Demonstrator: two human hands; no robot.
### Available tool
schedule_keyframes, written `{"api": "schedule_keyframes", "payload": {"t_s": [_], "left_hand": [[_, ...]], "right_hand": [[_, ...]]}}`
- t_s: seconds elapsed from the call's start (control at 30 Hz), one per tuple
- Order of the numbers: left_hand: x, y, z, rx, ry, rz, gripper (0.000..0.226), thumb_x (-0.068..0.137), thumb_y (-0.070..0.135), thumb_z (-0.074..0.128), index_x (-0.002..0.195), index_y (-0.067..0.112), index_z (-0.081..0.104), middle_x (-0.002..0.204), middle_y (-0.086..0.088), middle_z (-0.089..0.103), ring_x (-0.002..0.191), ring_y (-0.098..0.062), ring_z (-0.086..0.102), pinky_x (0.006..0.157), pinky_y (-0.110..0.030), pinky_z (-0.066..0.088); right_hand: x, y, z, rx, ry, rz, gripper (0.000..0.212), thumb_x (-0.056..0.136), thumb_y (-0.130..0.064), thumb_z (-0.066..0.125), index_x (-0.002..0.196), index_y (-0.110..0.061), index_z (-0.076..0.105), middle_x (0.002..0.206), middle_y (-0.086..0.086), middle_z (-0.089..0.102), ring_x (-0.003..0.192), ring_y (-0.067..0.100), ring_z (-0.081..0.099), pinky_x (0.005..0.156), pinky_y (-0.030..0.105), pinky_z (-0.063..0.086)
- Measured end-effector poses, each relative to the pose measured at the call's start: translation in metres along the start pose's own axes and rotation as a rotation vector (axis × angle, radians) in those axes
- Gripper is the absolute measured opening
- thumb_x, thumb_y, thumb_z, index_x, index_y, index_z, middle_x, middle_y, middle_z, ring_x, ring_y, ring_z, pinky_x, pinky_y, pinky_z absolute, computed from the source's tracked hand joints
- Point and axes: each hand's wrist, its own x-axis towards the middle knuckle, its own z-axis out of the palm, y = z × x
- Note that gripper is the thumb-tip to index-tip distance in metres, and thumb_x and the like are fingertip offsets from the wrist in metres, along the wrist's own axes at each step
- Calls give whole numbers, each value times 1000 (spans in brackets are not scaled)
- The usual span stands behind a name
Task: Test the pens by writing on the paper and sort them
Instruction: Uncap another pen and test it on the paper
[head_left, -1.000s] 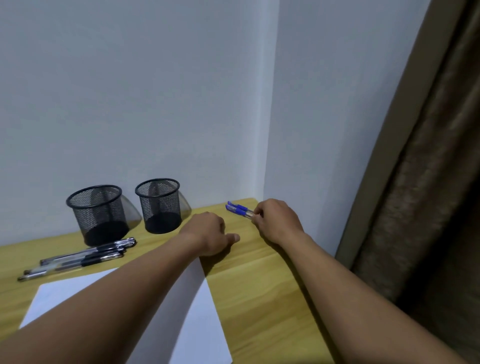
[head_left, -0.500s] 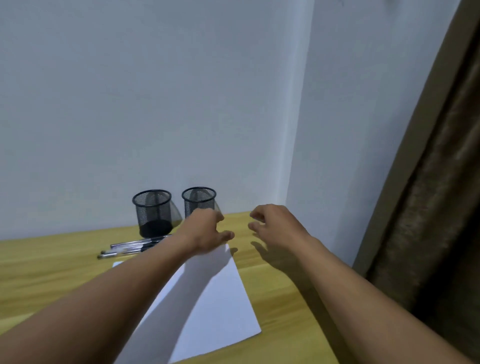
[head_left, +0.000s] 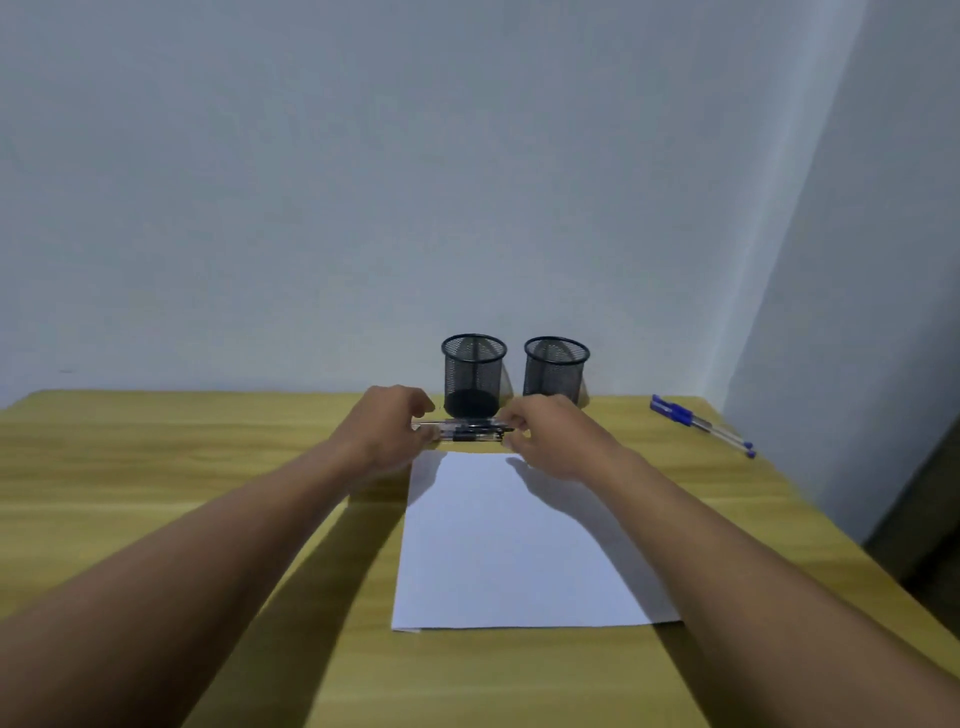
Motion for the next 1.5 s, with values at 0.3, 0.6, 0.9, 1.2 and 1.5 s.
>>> {"api": "schedule_keyframes", "payload": {"t_s": [0.3,0.6,0.9,1.2,1.5], "left_hand": [[-2,-37,23,22,61,0,25,94,19,62,117,16,72,113,-7,72,104,-27,64,79,-26,42],[0,-35,19,56,123,62,32,84,-5,59,103,12,77,94,-7,75,90,-27,65,69,-26,41],[-9,-10,-19,50,315,161,28,88,7,67,113,19,73,107,-3,72,102,-26,64,84,-39,51],[-54,24,-26,-358,276,-4,19,91,29,67,105,19,75,99,5,76,89,-7,68,83,-21,49],[-67,22,-29,-777,110,-86,13,89,6,70,100,5,77,81,-5,74,73,-14,66,77,-29,60]], "right_hand": [[21,-9,30,-148,-7,-66,28,91,-9,52,105,-21,73,101,9,74,96,34,66,81,44,56],[24,-12,35,-249,55,-122,19,95,-18,55,104,-19,71,104,4,70,99,29,64,75,40,53],[13,-42,7,-254,180,-196,19,96,-29,56,107,-20,70,106,4,66,103,30,61,77,40,50],[-27,-66,-2,869,311,202,6,89,-9,67,83,-12,67,71,0,70,73,19,73,69,36,57],[-57,-81,12,1479,196,300,7,93,-3,67,90,-8,70,79,7,74,80,18,72,83,31,61]]}}
